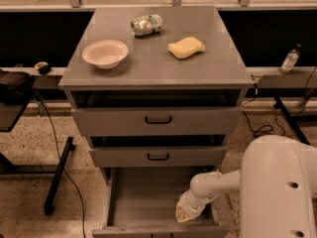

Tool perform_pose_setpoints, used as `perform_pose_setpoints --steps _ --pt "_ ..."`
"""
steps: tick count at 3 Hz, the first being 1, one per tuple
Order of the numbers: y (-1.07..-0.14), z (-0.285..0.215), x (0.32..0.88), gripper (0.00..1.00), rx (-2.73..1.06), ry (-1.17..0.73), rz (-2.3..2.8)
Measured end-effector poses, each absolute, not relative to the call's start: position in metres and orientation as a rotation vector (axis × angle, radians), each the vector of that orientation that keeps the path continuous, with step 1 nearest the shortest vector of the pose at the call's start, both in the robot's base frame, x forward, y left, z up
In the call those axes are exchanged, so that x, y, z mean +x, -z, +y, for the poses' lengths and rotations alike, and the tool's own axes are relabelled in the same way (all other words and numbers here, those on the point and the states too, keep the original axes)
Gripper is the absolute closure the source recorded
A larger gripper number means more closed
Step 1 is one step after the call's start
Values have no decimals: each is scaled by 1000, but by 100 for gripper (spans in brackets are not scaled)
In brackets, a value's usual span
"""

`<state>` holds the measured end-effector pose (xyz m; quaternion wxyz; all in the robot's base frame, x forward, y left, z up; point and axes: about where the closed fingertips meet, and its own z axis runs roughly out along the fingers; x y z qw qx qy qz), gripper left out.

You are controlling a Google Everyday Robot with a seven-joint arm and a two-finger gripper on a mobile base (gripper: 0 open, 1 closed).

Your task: Open bottom drawer

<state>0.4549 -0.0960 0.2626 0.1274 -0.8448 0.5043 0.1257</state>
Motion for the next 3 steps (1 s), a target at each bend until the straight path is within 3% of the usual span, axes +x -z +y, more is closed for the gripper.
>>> perform_pose_setpoints --steps 3 --pt "-201 -150 511 100 -2254 -511 1656"
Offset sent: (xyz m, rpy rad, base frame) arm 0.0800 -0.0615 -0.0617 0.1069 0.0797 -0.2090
